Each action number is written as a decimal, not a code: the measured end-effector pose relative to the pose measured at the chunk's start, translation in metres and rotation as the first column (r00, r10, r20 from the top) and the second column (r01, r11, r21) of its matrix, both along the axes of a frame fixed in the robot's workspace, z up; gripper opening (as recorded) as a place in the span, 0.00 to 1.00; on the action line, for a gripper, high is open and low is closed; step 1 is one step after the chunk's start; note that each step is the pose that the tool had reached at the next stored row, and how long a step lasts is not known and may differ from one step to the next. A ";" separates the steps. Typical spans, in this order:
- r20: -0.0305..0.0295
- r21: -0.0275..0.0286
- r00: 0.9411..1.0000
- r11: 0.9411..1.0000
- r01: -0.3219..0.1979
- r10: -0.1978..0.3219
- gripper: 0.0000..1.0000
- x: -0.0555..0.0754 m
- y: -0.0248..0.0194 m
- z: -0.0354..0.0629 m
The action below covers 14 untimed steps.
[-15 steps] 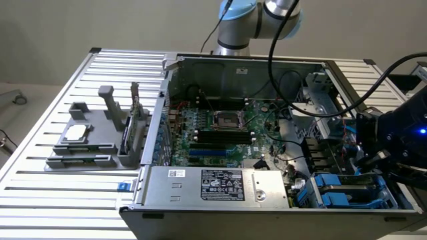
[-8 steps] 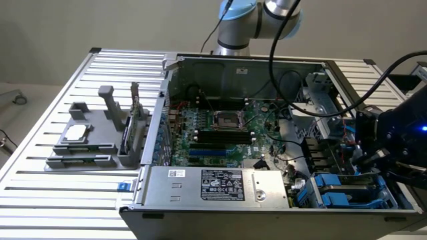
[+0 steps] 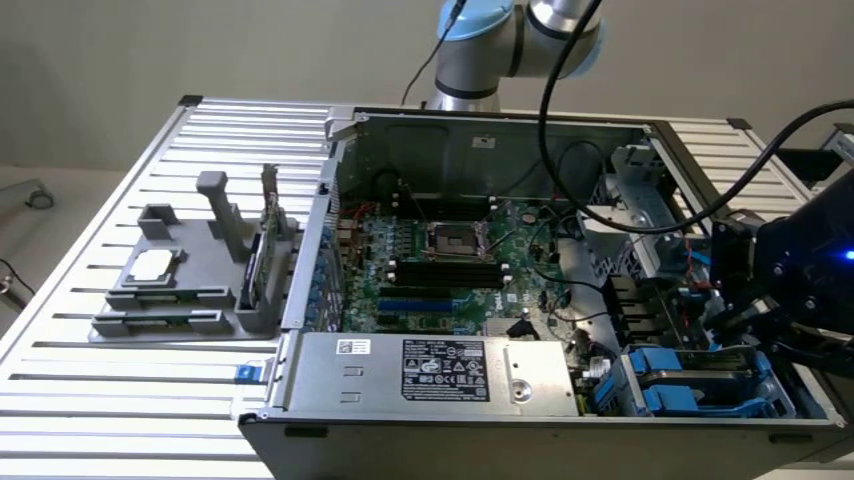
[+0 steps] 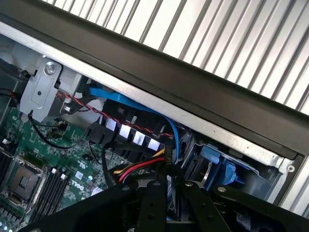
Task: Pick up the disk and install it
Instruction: 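Insert the first disk wire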
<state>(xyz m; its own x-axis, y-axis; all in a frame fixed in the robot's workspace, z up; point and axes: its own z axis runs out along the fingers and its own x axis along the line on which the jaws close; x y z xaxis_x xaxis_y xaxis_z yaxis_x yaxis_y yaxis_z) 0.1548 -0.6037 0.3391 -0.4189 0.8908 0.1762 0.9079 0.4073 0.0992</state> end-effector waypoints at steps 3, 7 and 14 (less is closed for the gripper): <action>0.000 -0.001 1.000 1.000 0.003 -0.003 0.16 0.000 0.0005 0.0049; -0.001 -0.004 1.000 1.000 0.006 -0.006 0.16 0.000 0.0009 0.0114; -0.017 -0.019 0.999 0.999 0.036 -0.037 0.16 0.000 0.0010 0.0116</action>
<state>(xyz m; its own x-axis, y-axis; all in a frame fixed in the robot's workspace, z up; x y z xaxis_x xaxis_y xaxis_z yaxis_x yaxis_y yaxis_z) 0.1547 -0.6027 0.3507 -0.3831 0.9087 0.1661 0.9237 0.3755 0.0761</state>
